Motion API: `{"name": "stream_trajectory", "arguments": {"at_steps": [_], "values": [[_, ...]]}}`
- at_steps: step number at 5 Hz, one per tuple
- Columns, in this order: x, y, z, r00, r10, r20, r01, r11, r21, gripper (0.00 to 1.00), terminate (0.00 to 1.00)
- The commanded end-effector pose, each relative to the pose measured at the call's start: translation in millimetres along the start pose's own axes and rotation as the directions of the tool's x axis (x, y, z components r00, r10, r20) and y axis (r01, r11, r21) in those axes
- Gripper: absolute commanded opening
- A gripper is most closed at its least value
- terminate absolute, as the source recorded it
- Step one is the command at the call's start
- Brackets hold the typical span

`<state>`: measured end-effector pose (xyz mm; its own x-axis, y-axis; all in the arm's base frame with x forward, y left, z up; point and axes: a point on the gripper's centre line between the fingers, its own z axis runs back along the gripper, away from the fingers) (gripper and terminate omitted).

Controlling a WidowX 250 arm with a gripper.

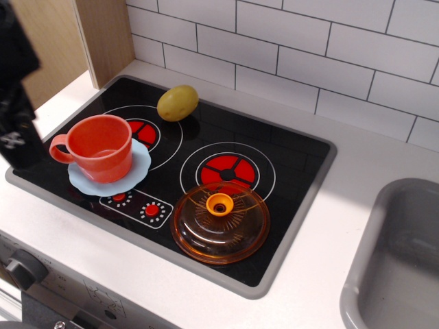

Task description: Take cup off plate

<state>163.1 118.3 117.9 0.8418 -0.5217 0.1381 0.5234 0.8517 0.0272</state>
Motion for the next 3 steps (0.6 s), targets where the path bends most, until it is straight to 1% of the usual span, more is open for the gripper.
{"name": "stream_trajectory", "arguments": {"at_steps": [1, 2, 3], "values": [[20.6, 31.9, -18.4, 1.000, -0.026, -0.009, 0.026, 0.999, 0.047, 1.00, 0.00], [25.7, 34.5, -30.5, 0.997, -0.068, -0.035, 0.069, 0.997, 0.019, 1.00, 0.00], [26.7, 33.9, -40.0, 0.994, -0.087, -0.059, 0.086, 0.996, -0.021, 1.00, 0.00]]}}
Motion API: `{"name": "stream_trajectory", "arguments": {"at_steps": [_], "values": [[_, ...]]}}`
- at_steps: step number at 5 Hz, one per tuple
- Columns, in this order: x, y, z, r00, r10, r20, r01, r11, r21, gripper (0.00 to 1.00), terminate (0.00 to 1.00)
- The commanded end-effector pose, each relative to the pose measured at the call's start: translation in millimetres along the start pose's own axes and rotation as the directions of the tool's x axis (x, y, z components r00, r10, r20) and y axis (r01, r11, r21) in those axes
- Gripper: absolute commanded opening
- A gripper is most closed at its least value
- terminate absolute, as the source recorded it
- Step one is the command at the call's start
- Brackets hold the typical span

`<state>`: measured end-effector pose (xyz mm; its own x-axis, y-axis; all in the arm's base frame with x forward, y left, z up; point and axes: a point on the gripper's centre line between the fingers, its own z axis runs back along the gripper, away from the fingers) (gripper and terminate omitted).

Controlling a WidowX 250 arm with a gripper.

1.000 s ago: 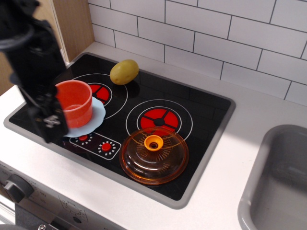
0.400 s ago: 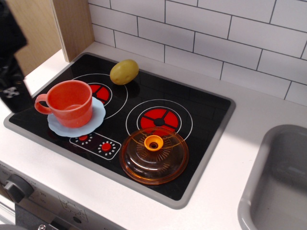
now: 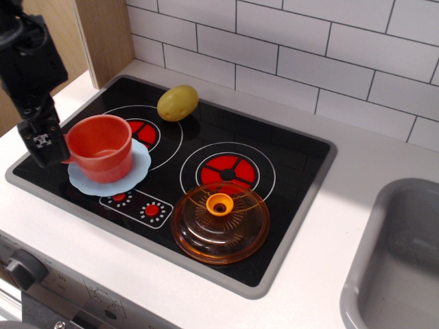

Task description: Take cup off plate

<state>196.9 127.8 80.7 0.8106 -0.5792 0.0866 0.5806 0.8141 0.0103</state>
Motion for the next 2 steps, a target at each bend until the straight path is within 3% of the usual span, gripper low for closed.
{"name": "stream_trajectory", "arguments": {"at_steps": [1, 2], "values": [[8.2, 7.6, -4.5, 0.999, -0.052, -0.011, 0.052, 0.999, 0.016, 1.00, 0.00], [8.0, 4.2, -5.9, 0.997, -0.081, -0.010, 0.081, 0.997, -0.007, 1.00, 0.00]]}}
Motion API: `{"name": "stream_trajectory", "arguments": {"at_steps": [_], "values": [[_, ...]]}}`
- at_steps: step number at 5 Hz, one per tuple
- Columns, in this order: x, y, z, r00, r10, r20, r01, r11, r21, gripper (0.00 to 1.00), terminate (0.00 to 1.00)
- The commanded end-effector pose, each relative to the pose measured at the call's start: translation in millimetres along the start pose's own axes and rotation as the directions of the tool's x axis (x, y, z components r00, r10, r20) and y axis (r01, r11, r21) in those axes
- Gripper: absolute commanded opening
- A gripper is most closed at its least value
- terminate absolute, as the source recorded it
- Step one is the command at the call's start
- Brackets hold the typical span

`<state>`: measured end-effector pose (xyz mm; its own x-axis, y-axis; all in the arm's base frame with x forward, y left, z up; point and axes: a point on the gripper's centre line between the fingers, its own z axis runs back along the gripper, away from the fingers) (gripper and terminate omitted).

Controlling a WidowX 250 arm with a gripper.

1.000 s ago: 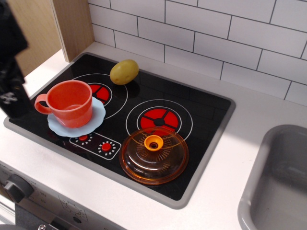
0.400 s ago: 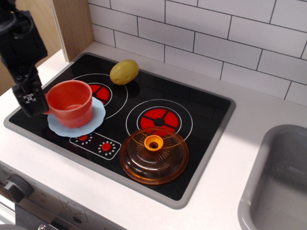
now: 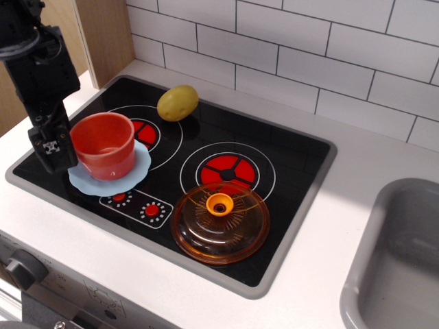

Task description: Take cup off plate

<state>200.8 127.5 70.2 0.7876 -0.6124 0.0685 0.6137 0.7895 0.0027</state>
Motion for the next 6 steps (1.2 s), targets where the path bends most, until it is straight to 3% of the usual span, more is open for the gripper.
{"name": "stream_trajectory", "arguments": {"at_steps": [1, 2, 3, 5, 6], "values": [[5.5, 1.6, 2.9, 0.998, -0.055, 0.006, 0.055, 0.998, 0.011, 1.00, 0.00], [5.4, 0.9, 1.3, 0.998, -0.064, -0.002, 0.064, 0.998, 0.000, 0.00, 0.00], [4.4, 0.9, 1.2, 0.998, -0.069, 0.001, 0.069, 0.998, -0.003, 0.00, 0.00], [8.8, -2.2, 14.9, 0.999, 0.031, 0.017, -0.031, 1.000, -0.001, 0.00, 0.00], [18.9, -3.4, 29.6, 0.993, 0.083, 0.080, -0.086, 0.996, 0.034, 0.00, 0.00]]}}
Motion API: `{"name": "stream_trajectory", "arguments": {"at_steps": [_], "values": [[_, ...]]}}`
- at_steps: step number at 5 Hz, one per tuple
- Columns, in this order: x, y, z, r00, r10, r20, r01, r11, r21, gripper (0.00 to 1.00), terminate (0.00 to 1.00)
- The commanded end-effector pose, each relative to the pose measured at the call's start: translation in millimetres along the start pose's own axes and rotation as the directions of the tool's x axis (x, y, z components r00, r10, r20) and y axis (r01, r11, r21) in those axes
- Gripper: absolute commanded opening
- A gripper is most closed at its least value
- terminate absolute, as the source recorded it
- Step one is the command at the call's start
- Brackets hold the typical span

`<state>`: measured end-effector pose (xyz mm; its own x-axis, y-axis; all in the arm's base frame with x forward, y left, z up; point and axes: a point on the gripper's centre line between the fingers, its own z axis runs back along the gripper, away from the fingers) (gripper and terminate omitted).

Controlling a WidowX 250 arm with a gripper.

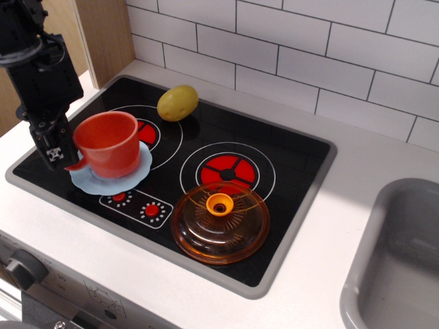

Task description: Take cup off plate

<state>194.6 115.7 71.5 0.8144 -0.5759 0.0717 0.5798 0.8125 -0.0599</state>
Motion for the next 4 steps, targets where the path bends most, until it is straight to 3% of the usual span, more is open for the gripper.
{"name": "stream_trajectory", "arguments": {"at_steps": [1, 2, 4], "values": [[35.1, -3.2, 33.1, 0.993, 0.059, 0.106, -0.066, 0.996, 0.058, 0.00, 0.00], [56.0, -12.7, 28.8, 0.992, 0.092, 0.092, -0.095, 0.995, 0.029, 0.00, 0.00], [88.6, -18.4, 6.9, 0.990, 0.123, 0.070, -0.124, 0.992, 0.023, 0.00, 0.00]]}}
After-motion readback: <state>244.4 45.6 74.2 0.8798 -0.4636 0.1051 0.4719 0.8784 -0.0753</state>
